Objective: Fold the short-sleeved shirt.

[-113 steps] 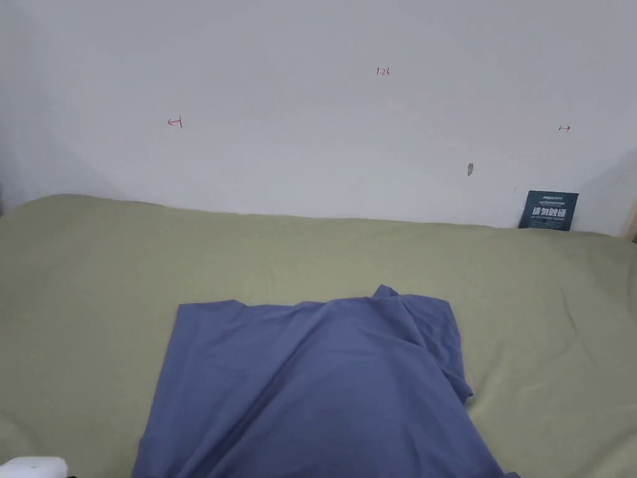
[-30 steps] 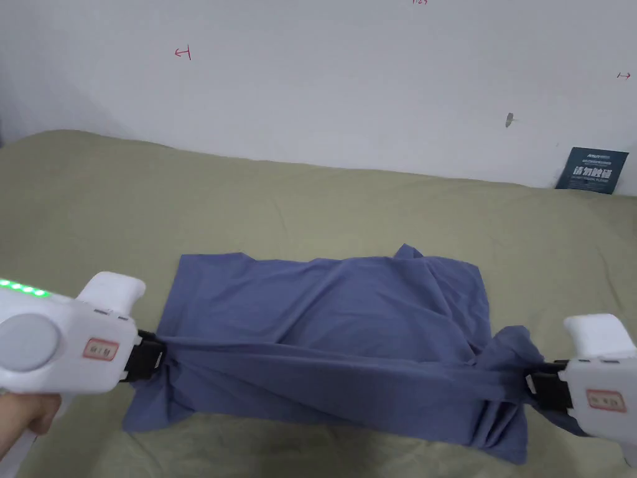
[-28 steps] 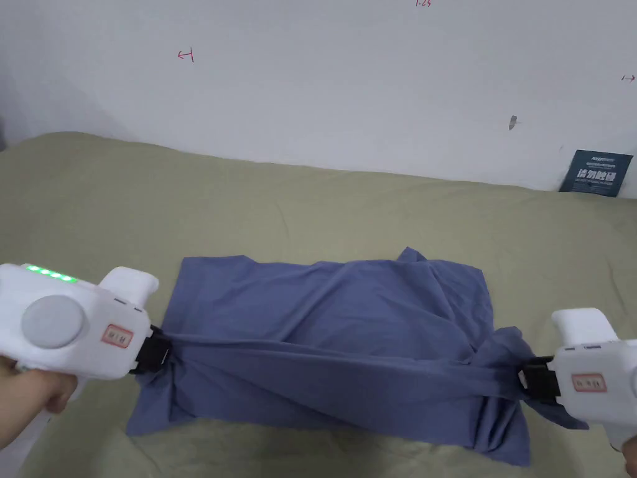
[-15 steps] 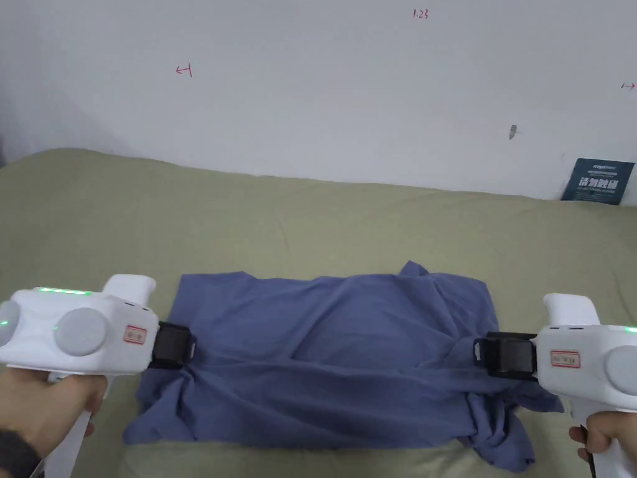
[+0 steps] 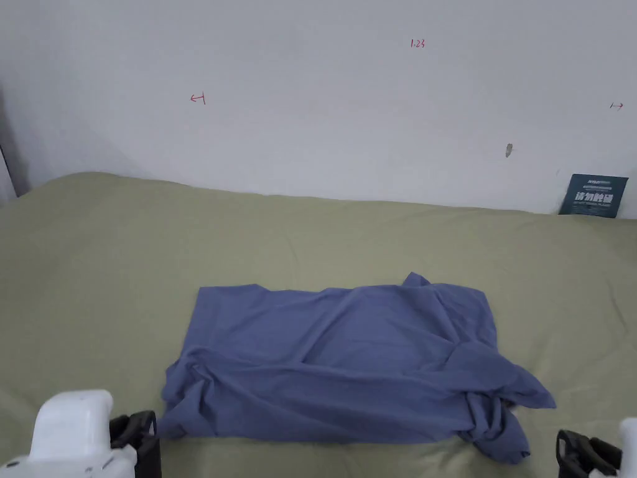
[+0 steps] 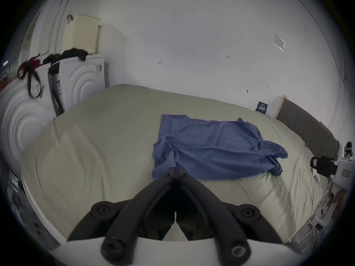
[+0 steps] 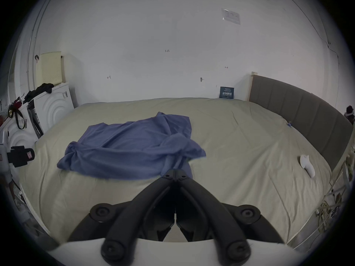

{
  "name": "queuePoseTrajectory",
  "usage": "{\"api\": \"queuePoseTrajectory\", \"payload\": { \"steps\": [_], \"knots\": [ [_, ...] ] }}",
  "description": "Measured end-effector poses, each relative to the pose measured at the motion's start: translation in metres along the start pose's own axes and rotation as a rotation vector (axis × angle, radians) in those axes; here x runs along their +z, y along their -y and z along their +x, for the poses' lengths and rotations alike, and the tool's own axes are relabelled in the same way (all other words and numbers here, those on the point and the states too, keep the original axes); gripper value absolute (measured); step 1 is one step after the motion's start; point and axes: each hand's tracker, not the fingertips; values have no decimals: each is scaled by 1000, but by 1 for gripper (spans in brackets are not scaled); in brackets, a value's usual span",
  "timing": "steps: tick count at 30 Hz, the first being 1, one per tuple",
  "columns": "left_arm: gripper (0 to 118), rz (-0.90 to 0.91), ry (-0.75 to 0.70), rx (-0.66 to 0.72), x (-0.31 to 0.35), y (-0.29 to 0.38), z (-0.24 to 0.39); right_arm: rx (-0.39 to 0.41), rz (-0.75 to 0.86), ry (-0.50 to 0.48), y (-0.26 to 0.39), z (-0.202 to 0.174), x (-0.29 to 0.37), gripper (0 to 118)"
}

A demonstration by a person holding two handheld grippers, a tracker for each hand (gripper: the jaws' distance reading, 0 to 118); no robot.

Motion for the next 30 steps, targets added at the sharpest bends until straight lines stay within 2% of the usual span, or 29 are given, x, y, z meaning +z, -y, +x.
{"api": "queuePoseTrajectory", "payload": {
  "steps": [5, 8, 9, 10, 11, 12, 13, 17, 18, 19, 20, 21, 22, 23, 24, 25, 26, 27, 28, 29, 30],
  "knots": [
    [0, -30, -37, -10, -18, 18, -15, 29, -46, -19, 12, -4, -2, 3],
    [0, -52, -43, -9, -53, 11, -18, 25, -72, -37, 13, -9, -12, 3],
    [15, -67, -40, -26, -63, 8, -10, 14, -73, -50, 13, -9, -13, 3],
    [36, -85, -45, -31, -77, 5, -11, 3, -75, -67, 13, -10, -14, 3],
    [63, -98, -48, -31, -93, 2, -12, 2, -80, -83, 13, -9, -15, 3],
    [85, -95, -46, -33, -106, 0, -14, 1, -83, -91, 13, -9, -16, 3],
    [85, -95, -42, -40, -115, 0, -10, 0, -89, -94, 12, -9, -17, 3],
    [85, -170, -9, -44, -163, -6, -11, 1, -102, -104, 15, -4, -22, 3],
    [82, -169, -3, -49, -171, -6, -12, 5, -108, -100, 17, -3, -24, 3],
    [70, -188, 10, -48, -178, -6, -13, 7, -117, -92, 19, -1, -27, 3],
    [70, -206, 32, -33, -179, -7, -14, 9, -129, -85, 20, 1, -30, 3],
    [61, -204, 50, -22, -179, -7, -14, 11, -134, -82, 21, 2, -34, 3],
    [37, -190, 53, -29, -180, -6, -14, 15, -137, -79, 21, 4, -40, 3],
    [0, -150, 18, -60, -177, -4, -12, 21, -144, -75, 21, 6, -47, 3],
    [0, -172, 33, -47, -178, -4, -13, 23, -155, -65, 21, 8, -56, 8],
    [0, -197, 68, -31, -178, -5, -16, 25, -164, -61, 20, 12, -69, 21],
    [0, -188, 51, -30, -177, -4, -17, 21, -167, -67, 19, 17, -83, 47],
    [0, -180, 37, -37, -176, -4, -19, 9, -197, -56, 20, 23, -98, 92],
    [0, -179, 40, -36, -176, -4, -22, -17, -240, -57, 21, 27, -114, 114],
    [0, -182, 42, -28, -176, -4, -26, -37, -226, -79, 20, 31, -126, 118],
    [0, -187, 44, -23, -177, -5, -29, -67, -208, -103, 20, 34, -137, 117]
  ]
}}
